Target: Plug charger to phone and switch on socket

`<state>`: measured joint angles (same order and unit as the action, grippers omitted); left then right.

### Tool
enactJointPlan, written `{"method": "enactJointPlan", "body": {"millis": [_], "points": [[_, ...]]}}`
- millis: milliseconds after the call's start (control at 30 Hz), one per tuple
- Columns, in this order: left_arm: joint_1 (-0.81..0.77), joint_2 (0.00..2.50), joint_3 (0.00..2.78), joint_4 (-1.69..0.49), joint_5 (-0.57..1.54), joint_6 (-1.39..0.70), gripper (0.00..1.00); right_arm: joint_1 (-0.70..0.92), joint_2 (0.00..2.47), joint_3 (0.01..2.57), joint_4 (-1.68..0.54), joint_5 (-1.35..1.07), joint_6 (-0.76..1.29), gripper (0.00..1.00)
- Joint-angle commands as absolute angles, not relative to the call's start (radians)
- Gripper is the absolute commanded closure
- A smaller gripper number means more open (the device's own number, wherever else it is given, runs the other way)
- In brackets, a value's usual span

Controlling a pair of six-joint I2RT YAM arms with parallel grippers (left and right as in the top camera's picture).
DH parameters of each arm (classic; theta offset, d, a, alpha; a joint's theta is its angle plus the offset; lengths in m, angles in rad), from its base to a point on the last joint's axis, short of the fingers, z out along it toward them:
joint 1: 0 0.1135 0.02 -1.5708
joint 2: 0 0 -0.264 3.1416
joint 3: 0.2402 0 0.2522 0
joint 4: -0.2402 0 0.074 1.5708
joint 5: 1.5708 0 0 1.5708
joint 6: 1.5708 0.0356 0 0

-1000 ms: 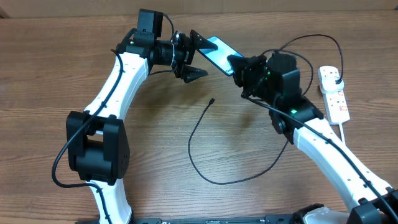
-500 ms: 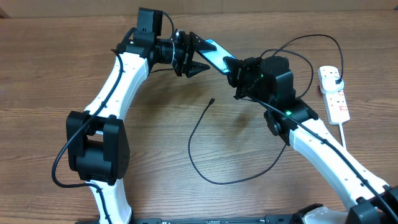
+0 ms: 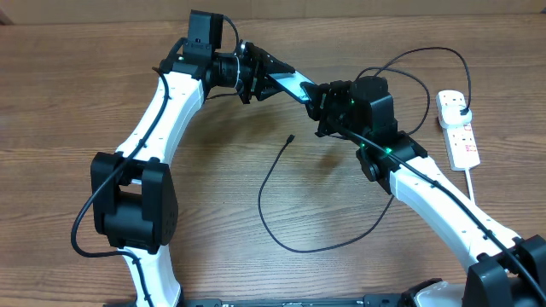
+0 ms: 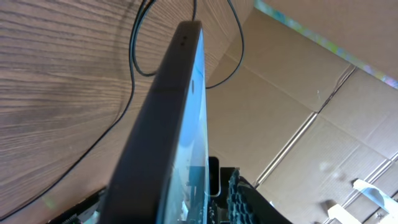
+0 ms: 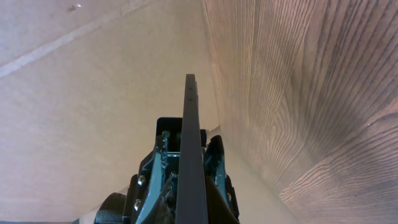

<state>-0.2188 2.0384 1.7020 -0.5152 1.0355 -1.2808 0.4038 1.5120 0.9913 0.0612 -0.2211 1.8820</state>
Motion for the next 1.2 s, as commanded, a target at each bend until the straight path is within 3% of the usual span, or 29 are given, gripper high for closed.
{"method": "enactJointPlan", "body": {"millis": [0,433,667,800,933,1167], "points": [[-0.225,2.035,1.720,-0.514,1.021,-1.280,0.65,0.408,1.501,1.017,0.084,-0.225,1.889,0.96],[-0.233,2.035,1.720,-0.514,0.983,-1.280,0.79,0.433,1.506,1.017,0.104,-0.203,1.889,0.96],[-0.233,2.034,1.720,-0.515,0.984,-1.280,0.95,0.433,1.506,1.017,0.104,-0.207,1.889,0.96],[-0.233,2.035,1.720,-0.515,0.983,-1.280,0.96,0.433,1.506,1.017,0.104,-0.210,1.889,0.88],[-0.233,2.034,1.720,-0.515,0.984,-1.272,0.96,0.433,1.506,1.017,0.104,-0.212,1.889,0.88],[-0.226,2.035,1.720,-0.516,0.995,-1.082,0.96,0.429,1.506,1.017,0.093,-0.227,1.803,0.50]]}}
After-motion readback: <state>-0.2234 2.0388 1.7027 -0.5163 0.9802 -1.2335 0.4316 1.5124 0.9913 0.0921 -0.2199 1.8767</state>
